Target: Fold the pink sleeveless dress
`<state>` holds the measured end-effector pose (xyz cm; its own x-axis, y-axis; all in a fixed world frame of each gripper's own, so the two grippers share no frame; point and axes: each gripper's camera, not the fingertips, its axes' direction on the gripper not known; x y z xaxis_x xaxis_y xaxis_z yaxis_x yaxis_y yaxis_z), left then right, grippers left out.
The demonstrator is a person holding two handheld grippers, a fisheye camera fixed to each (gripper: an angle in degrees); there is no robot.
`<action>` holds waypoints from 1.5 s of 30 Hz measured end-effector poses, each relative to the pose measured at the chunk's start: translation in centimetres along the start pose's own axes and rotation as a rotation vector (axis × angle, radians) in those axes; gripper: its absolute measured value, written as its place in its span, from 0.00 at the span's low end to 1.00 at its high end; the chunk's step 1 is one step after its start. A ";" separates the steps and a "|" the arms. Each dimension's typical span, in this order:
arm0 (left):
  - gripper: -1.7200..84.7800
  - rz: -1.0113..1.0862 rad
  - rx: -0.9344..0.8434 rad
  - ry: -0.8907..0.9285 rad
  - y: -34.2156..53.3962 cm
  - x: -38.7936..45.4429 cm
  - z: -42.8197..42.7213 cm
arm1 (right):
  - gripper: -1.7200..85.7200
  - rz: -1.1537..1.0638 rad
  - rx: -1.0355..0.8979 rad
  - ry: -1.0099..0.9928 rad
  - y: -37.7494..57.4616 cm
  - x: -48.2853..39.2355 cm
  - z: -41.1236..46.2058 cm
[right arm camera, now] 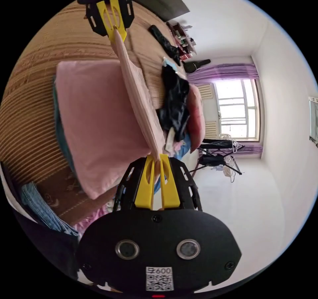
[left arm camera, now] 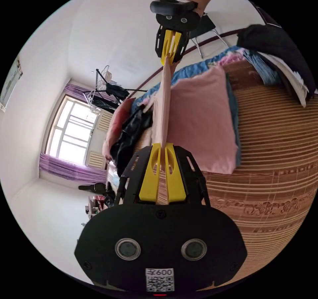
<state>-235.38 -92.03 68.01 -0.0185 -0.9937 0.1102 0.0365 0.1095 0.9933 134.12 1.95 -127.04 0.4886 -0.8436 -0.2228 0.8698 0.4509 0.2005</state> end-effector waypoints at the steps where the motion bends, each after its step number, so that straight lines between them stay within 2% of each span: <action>1: 0.05 0.027 -0.033 0.015 1.2 4.4 1.5 | 0.01 -0.032 -0.041 -0.075 0.1 -3.3 0.6; 4: 0.05 0.022 -0.068 -0.042 3.7 10.1 3.9 | 0.01 0.082 -0.106 -0.024 0.5 -5.4 0.9; 7: 0.05 -0.076 -0.061 -0.007 5.3 9.5 4.8 | 0.01 0.203 -0.074 -0.059 1.0 -2.7 -0.1; 12: 0.05 0.024 -0.089 -0.050 6.9 12.0 5.1 | 0.01 0.200 -0.082 -0.113 1.5 0.4 -1.1; 16: 0.04 -0.010 -0.237 0.057 9.3 14.6 6.3 | 0.01 0.225 -0.371 -0.138 4.3 1.6 0.1; 18: 0.04 -0.067 -0.325 0.105 10.9 15.4 6.1 | 0.01 0.335 -0.383 -0.111 6.5 3.6 -1.7; 20: 0.03 -0.198 -0.378 0.151 13.3 15.8 3.4 | 0.01 0.565 -0.383 -0.109 10.0 7.4 -5.6; 24: 0.03 -0.302 -0.433 0.185 15.9 17.2 -3.7 | 0.01 0.878 -0.322 -0.129 15.3 11.2 -14.1; 27: 0.03 -0.404 -0.506 0.261 16.8 17.7 -9.8 | 0.03 1.104 -0.254 -0.264 19.2 11.9 -21.2; 29: 0.03 -0.492 -0.540 0.296 16.6 17.6 -14.5 | 0.09 1.215 -0.290 -0.424 21.2 10.7 -25.1; 32: 0.02 -0.580 -0.529 0.343 15.0 17.0 -20.0 | 0.12 1.297 -0.352 -0.512 22.4 7.7 -29.3; 35: 0.02 -0.589 -0.478 0.398 12.2 16.7 -24.9 | 0.09 1.311 -0.453 -0.539 23.3 4.1 -31.7; 39: 0.02 -0.488 -0.420 0.405 8.4 17.0 -30.3 | 0.06 1.314 -0.603 -0.543 26.1 0.4 -32.0; 42: 0.02 -0.383 -0.423 0.365 6.0 17.4 -34.3 | 0.03 1.324 -0.709 -0.656 30.2 -3.3 -30.0; 45: 0.03 -0.393 -0.487 0.333 4.5 16.9 -37.8 | 0.02 1.288 -0.628 -0.705 33.0 -5.7 -29.4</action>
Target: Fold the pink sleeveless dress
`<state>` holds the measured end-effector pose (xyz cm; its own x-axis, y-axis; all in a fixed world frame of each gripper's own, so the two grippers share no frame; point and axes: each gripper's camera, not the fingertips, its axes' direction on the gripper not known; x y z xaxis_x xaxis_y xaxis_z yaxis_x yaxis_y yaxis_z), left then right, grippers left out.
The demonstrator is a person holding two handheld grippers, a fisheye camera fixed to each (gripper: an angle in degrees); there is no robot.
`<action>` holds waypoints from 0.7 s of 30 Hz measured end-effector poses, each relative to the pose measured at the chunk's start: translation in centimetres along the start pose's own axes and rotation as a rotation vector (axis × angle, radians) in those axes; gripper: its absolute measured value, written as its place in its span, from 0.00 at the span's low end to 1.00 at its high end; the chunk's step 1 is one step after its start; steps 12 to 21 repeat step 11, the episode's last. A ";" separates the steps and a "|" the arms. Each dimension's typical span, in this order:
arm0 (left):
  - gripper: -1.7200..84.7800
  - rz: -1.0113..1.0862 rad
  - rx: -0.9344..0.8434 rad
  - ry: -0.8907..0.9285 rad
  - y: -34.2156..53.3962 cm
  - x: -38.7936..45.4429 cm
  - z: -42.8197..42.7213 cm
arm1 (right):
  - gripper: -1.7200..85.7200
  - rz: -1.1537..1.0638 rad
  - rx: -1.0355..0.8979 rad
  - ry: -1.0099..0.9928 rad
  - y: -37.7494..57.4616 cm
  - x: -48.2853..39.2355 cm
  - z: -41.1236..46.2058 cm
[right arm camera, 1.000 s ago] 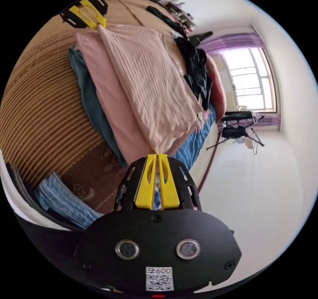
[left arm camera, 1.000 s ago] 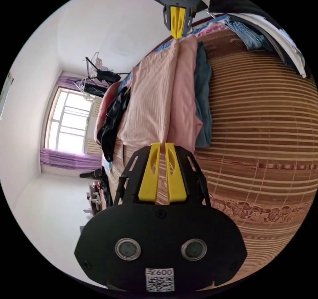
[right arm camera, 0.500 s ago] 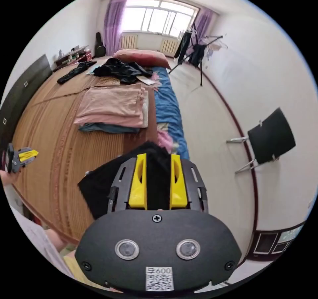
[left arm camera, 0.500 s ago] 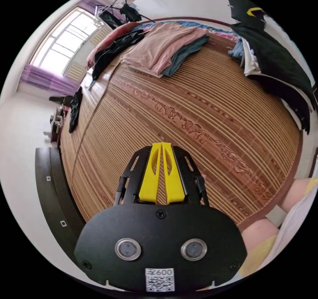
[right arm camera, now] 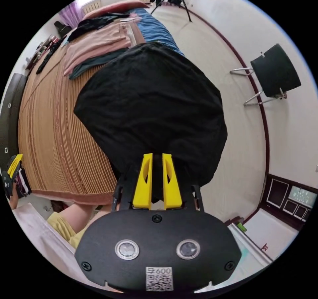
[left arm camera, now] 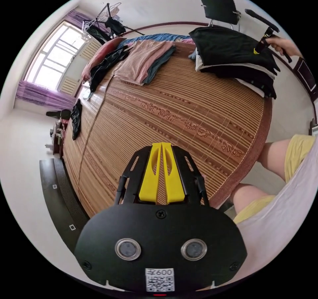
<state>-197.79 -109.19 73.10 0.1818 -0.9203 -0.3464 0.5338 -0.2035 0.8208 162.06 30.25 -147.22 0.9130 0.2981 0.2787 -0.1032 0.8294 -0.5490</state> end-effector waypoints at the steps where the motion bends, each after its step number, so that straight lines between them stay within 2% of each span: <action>1: 0.03 -0.045 -0.033 -0.003 0.2 0.2 -1.5 | 0.02 -0.008 0.001 -0.023 0.4 1.2 0.5; 6: 0.02 -0.354 -0.170 0.036 1.0 1.7 -8.8 | 0.01 -0.045 0.081 -0.186 3.9 7.0 -0.9; 10: 0.02 -0.584 -0.159 0.082 0.0 5.7 -18.0 | 0.01 -0.070 0.283 -0.316 9.9 12.5 -6.8; 11: 0.02 -0.611 -0.135 0.103 -0.6 7.0 -20.5 | 0.01 -0.073 0.366 -0.417 11.5 14.1 -8.9; 21: 0.02 -0.611 -0.135 0.103 -0.6 7.0 -20.5 | 0.01 -0.073 0.366 -0.417 11.5 14.1 -8.9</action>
